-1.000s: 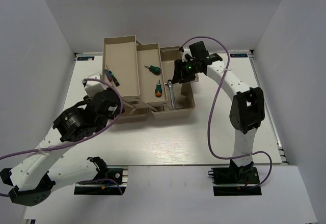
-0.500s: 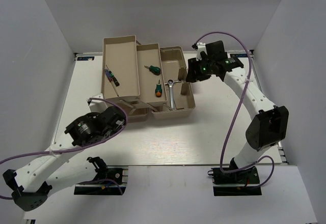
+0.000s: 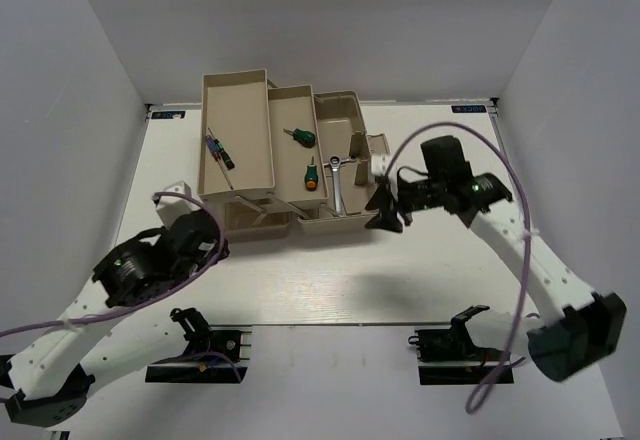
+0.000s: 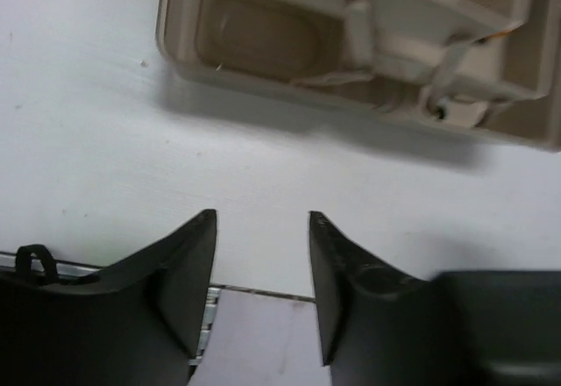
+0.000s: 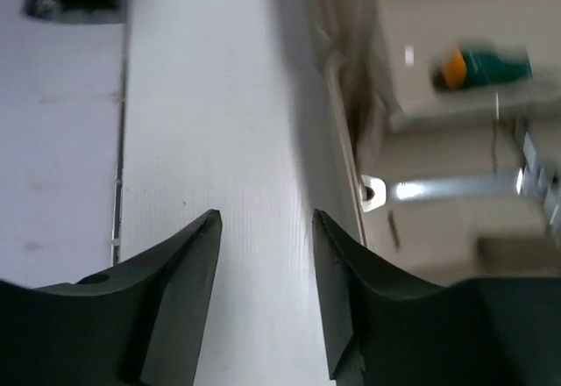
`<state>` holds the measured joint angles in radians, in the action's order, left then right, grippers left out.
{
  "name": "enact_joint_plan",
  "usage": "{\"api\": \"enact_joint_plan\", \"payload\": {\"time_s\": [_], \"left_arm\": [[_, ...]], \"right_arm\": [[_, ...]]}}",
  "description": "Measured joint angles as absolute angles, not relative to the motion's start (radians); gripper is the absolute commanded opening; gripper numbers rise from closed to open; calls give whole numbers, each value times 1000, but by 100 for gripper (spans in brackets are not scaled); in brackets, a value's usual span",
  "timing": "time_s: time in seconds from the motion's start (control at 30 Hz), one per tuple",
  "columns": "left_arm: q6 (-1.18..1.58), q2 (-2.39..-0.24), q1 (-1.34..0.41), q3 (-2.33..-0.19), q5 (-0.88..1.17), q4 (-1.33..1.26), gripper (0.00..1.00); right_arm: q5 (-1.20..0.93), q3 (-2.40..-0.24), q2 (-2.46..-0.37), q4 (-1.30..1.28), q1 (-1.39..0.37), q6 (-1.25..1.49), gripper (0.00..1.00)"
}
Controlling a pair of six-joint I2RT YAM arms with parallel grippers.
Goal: Sort the tools into containers
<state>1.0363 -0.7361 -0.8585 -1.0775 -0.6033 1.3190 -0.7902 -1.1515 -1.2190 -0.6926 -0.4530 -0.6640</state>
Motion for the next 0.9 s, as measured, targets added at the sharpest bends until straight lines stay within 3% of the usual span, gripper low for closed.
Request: {"api": "enact_joint_plan", "payload": {"time_s": [0.1, 0.23, 0.53, 0.9], "left_arm": [[1017, -760, -858, -1203, -622, 1335, 67], [1006, -816, -858, -1281, -640, 1332, 72], [1015, -965, -858, -1353, -686, 1349, 72], [902, -896, -858, -1585, -907, 1238, 73]], "right_arm": [[-859, -1122, -1144, -692, -584, -855, 57], [-829, -1123, -1214, -629, -753, -953, 62], [-557, -1178, -1519, -363, -1033, -929, 57], [-311, -1315, -1759, -60, -1165, -815, 54]]}}
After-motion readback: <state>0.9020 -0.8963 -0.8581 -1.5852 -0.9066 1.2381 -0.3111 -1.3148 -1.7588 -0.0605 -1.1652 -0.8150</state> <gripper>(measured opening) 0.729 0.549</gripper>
